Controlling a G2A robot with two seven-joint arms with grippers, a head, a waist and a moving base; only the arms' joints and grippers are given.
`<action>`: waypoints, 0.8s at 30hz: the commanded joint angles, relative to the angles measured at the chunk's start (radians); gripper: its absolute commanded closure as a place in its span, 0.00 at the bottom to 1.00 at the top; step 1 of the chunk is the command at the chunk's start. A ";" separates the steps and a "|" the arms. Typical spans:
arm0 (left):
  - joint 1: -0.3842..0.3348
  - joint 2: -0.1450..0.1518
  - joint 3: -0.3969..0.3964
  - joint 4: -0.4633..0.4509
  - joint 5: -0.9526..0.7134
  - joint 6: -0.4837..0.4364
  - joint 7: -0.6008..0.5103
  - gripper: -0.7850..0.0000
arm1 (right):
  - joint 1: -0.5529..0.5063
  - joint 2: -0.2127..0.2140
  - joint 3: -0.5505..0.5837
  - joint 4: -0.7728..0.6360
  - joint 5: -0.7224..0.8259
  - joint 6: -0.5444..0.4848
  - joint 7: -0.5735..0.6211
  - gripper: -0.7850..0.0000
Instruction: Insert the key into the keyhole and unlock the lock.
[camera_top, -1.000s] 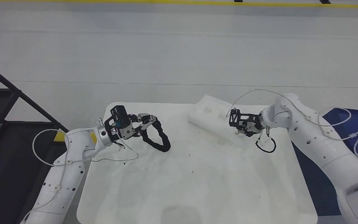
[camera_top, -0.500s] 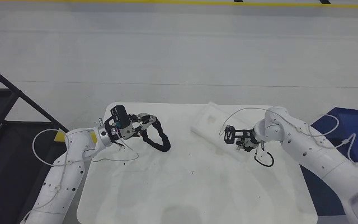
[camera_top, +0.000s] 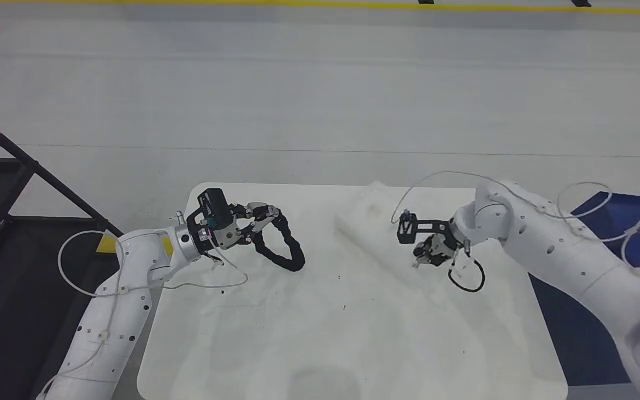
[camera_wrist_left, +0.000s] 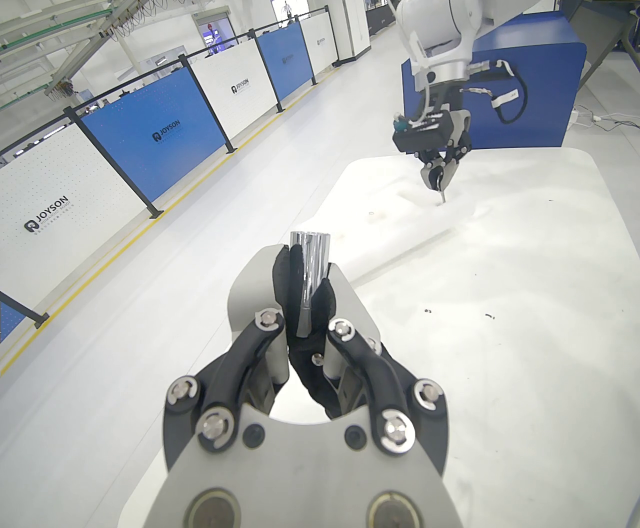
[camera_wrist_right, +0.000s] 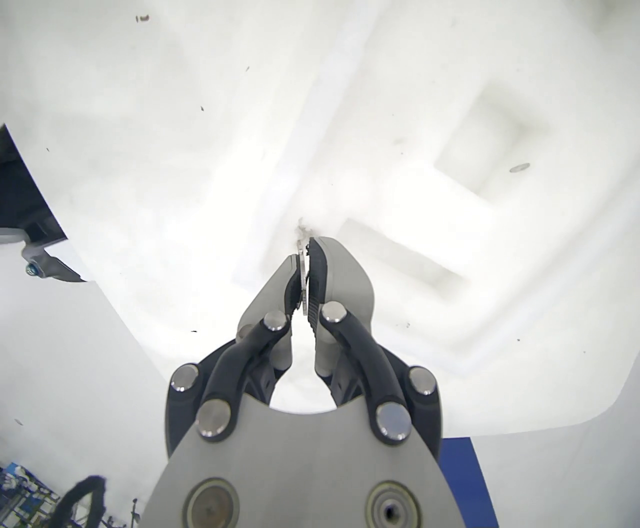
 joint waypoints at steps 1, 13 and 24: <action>0.000 0.000 0.000 0.000 0.000 0.000 0.000 1.00 | 0.004 0.005 0.015 0.006 0.019 0.031 0.000 1.00; 0.000 0.000 0.000 0.000 0.000 0.000 0.000 1.00 | -0.102 0.083 0.138 -0.102 -0.094 0.336 -0.240 1.00; 0.000 0.000 0.000 0.000 0.000 0.000 0.000 1.00 | -0.259 0.183 0.282 -0.306 -0.236 0.535 -0.421 1.00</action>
